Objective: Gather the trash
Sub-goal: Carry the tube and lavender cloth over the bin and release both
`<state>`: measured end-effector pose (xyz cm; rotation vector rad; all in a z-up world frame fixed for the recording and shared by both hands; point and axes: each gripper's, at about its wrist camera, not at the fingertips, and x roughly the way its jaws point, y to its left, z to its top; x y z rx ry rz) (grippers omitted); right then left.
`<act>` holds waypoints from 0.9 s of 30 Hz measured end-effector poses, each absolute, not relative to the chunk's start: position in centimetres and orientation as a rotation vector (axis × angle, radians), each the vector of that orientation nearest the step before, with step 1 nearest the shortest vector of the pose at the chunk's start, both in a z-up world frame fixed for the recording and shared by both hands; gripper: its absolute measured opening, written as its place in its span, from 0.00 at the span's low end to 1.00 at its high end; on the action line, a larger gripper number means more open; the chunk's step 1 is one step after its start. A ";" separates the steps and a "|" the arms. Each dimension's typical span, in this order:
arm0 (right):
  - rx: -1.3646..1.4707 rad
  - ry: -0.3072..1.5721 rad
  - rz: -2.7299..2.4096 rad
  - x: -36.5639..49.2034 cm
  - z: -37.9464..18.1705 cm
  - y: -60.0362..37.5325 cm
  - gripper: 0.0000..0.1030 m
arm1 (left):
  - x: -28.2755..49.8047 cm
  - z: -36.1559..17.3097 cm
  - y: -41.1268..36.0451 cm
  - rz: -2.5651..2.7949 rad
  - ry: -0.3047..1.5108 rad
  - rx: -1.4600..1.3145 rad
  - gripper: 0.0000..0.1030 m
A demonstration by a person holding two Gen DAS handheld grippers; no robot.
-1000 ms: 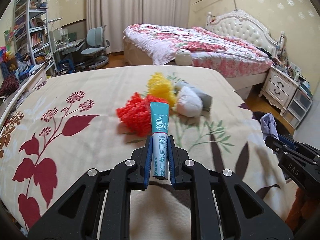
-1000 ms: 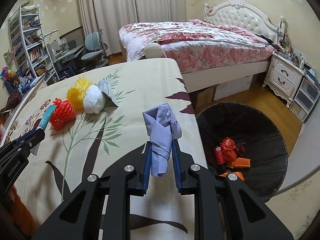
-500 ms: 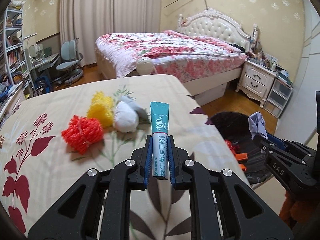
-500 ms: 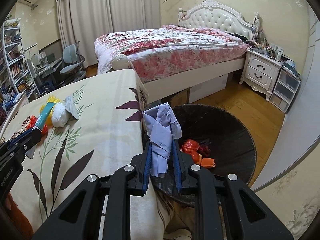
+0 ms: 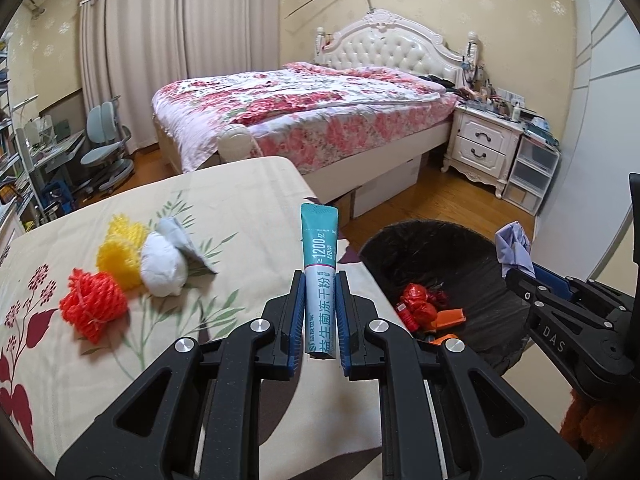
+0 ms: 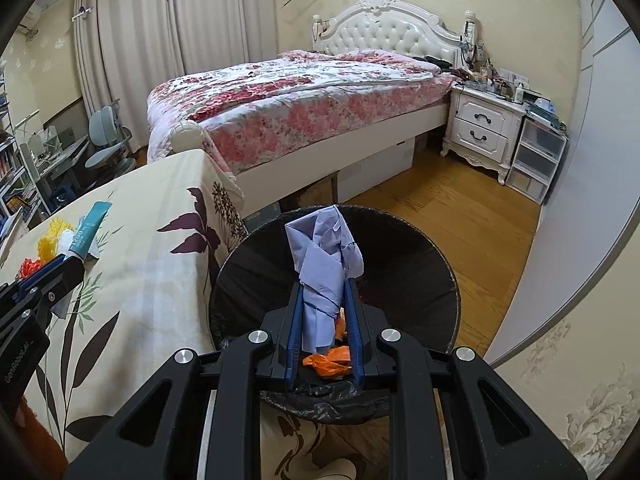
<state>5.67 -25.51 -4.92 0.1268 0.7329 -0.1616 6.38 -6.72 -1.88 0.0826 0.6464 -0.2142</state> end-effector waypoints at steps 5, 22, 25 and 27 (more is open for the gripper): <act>0.138 0.741 -0.181 6.2 -5.6 -26.4 0.20 | 7.5 -2.3 -8.4 -0.227 0.648 0.104 0.14; 0.166 0.774 -0.237 8.5 -7.5 -28.0 0.20 | 11.5 -4.4 -11.9 -0.249 0.708 0.144 0.14; 0.173 0.779 -0.244 8.7 -7.6 -28.3 0.20 | 12.1 -5.0 -12.2 -0.250 0.734 0.138 0.14; 0.176 0.783 -0.246 8.8 -7.8 -28.5 0.20 | 12.3 -5.0 -12.2 -0.251 0.742 0.129 0.14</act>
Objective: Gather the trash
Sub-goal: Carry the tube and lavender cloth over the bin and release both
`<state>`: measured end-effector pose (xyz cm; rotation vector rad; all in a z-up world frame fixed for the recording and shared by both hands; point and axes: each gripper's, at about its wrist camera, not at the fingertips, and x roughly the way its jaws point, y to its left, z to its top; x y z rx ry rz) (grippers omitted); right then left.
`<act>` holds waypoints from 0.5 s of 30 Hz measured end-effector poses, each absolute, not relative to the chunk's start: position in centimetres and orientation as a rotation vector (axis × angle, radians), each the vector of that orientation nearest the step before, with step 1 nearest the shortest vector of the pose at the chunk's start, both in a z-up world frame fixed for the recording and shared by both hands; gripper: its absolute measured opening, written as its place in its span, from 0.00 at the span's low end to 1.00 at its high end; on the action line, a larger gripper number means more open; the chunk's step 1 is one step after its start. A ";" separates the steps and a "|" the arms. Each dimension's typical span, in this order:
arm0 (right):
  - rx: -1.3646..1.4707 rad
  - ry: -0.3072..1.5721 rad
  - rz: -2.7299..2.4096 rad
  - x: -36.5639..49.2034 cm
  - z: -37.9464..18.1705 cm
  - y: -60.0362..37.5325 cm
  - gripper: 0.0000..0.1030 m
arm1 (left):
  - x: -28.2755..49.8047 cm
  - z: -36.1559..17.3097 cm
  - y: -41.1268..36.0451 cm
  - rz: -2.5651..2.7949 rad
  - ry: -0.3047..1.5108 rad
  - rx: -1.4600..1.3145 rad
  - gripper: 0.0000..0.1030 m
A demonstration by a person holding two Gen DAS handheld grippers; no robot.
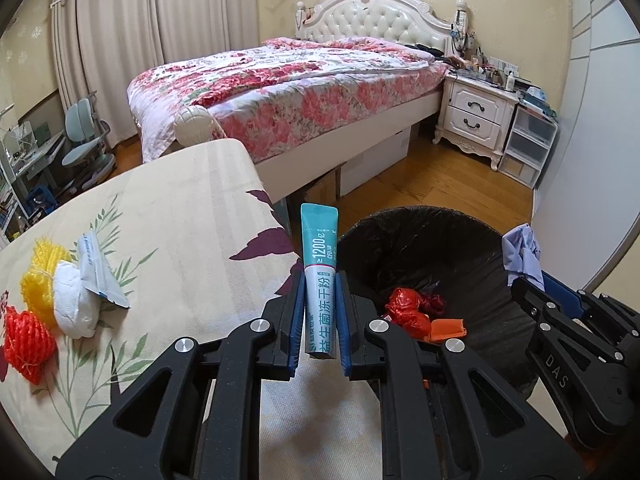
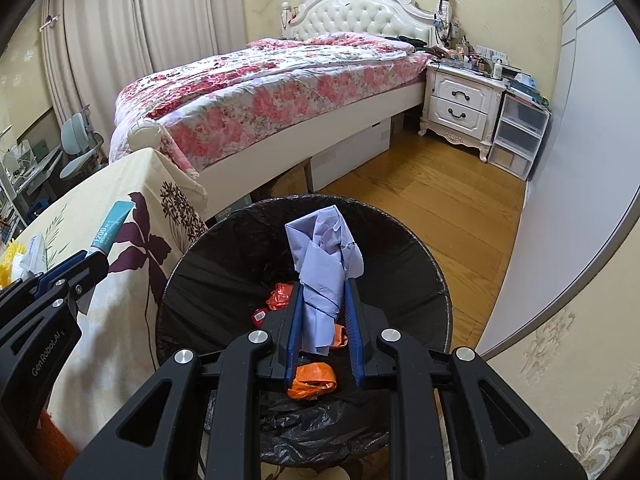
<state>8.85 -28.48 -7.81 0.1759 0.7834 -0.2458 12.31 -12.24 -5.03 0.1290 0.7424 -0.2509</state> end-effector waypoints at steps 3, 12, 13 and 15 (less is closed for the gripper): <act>0.178 0.786 -0.248 8.9 -8.0 -28.6 0.20 | 12.6 -5.0 -12.2 -0.253 0.743 0.136 0.15; 0.191 0.778 -0.270 9.0 -7.9 -29.1 0.39 | 12.9 -5.2 -12.9 -0.257 0.760 0.167 0.40; 0.191 0.772 -0.277 8.9 -7.8 -29.2 0.42 | 12.9 -5.1 -12.9 -0.258 0.755 0.166 0.47; 0.188 0.766 -0.287 8.8 -7.6 -29.3 0.45 | 12.7 -5.0 -13.0 -0.261 0.746 0.168 0.48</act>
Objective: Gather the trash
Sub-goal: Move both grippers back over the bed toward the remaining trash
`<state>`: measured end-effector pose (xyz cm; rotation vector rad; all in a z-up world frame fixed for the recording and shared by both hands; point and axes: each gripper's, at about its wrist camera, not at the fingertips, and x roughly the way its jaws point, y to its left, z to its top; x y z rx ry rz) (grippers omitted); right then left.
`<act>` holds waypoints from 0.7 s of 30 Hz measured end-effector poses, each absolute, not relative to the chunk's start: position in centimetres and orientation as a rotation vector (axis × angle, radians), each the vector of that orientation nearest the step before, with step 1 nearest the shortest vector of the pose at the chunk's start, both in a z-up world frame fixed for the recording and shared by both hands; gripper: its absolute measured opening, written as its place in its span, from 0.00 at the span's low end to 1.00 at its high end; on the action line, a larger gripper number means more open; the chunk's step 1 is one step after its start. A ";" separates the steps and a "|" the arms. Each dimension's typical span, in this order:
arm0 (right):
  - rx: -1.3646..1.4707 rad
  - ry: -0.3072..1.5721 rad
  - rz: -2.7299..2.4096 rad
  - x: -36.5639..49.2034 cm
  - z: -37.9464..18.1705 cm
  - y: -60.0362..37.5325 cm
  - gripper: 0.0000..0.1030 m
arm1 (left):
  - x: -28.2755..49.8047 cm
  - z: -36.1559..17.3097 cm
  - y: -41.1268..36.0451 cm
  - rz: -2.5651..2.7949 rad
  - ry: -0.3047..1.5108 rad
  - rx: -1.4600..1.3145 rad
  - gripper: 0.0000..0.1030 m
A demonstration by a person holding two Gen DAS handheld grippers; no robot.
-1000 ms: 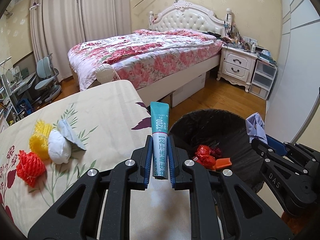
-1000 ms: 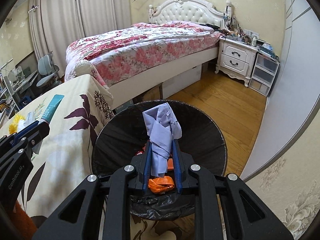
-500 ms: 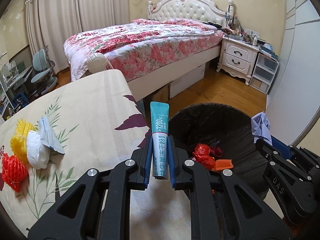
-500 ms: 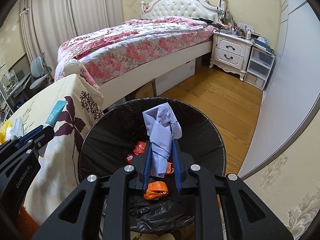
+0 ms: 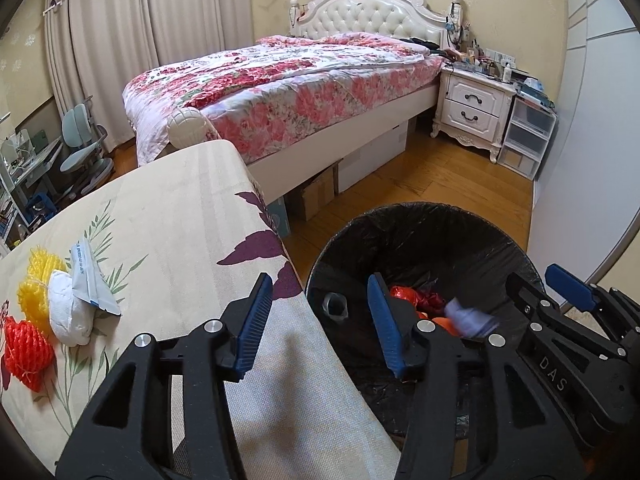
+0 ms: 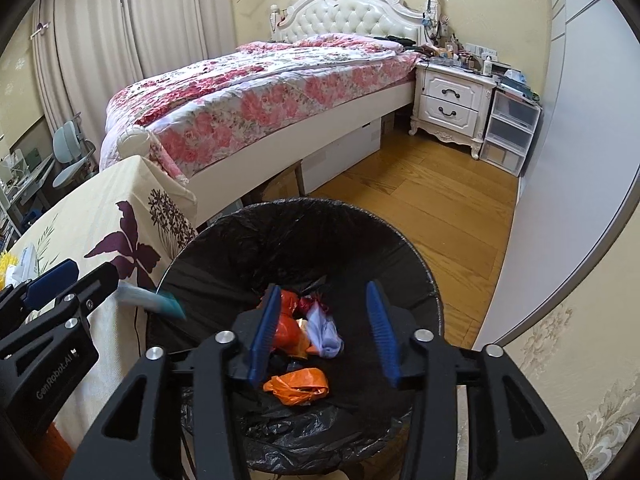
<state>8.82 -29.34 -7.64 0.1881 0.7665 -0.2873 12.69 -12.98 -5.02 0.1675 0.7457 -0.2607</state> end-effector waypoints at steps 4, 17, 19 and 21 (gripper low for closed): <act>0.187 0.758 -0.306 8.6 -7.5 -29.5 0.53 | 12.5 -4.8 -13.0 -0.263 0.733 0.167 0.61; 0.163 0.748 -0.292 8.2 -6.4 -28.3 0.67 | 11.3 -3.3 -9.1 -0.183 0.708 0.140 0.76; 0.156 0.746 -0.276 8.3 -6.2 -27.6 0.67 | 11.1 -3.0 -8.0 -0.155 0.704 0.139 0.76; 0.144 0.747 -0.260 8.4 -6.1 -26.7 0.67 | 10.8 -2.7 -6.9 -0.136 0.701 0.130 0.76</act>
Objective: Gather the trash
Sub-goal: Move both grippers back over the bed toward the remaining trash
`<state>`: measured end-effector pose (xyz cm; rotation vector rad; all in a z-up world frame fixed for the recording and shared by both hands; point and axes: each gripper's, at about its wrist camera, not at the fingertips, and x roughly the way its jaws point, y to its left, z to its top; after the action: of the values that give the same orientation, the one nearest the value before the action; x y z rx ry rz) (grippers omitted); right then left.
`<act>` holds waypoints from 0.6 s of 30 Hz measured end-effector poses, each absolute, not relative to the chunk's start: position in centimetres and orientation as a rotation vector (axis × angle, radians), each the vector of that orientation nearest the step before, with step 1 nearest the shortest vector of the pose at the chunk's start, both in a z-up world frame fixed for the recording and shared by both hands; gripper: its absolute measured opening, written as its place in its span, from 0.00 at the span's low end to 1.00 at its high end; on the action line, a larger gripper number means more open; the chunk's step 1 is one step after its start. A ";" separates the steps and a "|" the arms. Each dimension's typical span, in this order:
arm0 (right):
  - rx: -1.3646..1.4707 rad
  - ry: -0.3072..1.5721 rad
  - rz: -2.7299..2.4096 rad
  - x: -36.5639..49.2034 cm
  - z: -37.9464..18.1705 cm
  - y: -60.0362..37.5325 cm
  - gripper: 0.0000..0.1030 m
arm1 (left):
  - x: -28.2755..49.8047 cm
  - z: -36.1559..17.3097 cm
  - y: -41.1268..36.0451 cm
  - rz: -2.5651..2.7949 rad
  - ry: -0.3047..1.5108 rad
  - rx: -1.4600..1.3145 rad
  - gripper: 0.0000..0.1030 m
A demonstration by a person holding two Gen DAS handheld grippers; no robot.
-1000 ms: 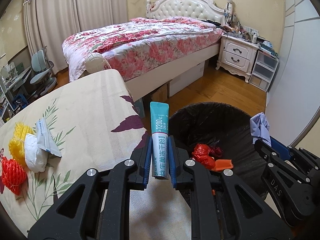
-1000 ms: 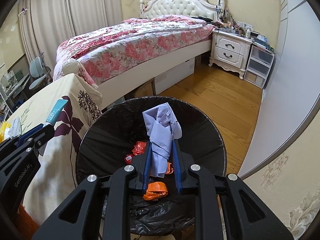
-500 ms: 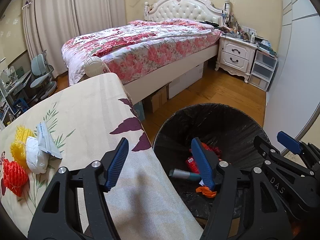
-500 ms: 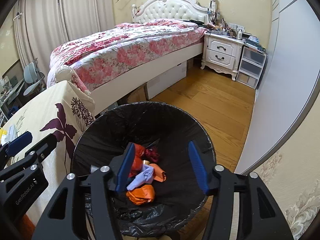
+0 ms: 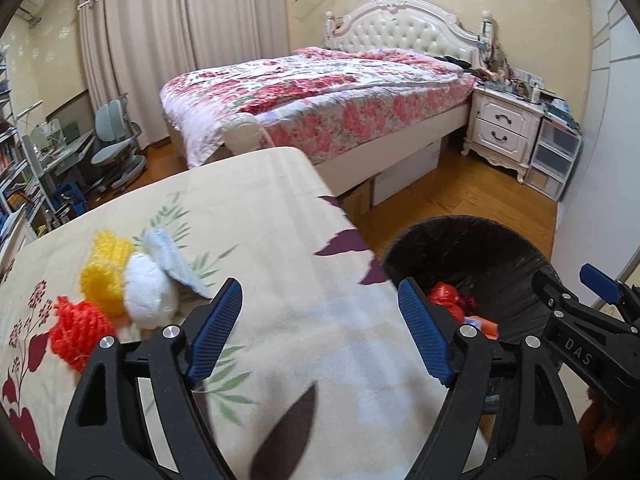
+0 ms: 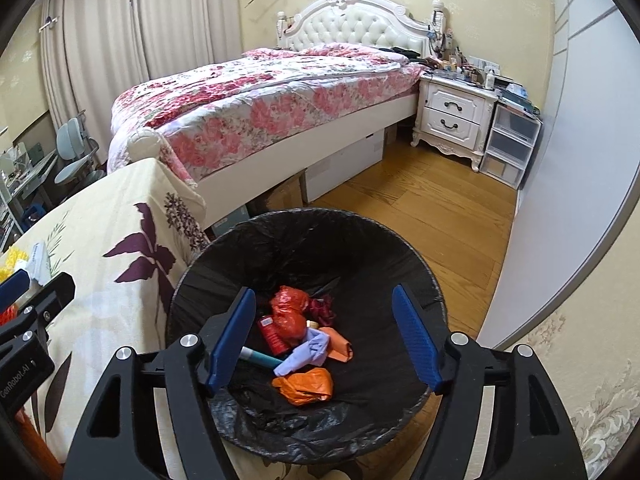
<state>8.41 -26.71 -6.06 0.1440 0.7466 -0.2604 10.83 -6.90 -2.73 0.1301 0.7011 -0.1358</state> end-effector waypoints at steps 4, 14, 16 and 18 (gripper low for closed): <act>0.126 0.747 -0.222 8.7 -5.8 -24.9 0.69 | 10.4 -2.4 -4.6 -0.092 0.701 0.107 0.76; 0.087 0.746 -0.104 8.8 -5.2 -19.9 0.72 | 8.5 -1.9 0.8 0.025 0.693 0.073 0.78; 0.078 0.750 -0.076 8.8 -5.3 -18.7 0.72 | 8.0 -1.9 2.2 0.054 0.693 0.062 0.81; 0.066 0.755 -0.047 8.8 -5.4 -17.6 0.72 | 7.7 -1.9 3.6 0.085 0.694 0.053 0.81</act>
<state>8.81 -17.57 -5.37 0.0660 0.7549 -0.0473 7.66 3.57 -1.93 0.0533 0.6939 0.0848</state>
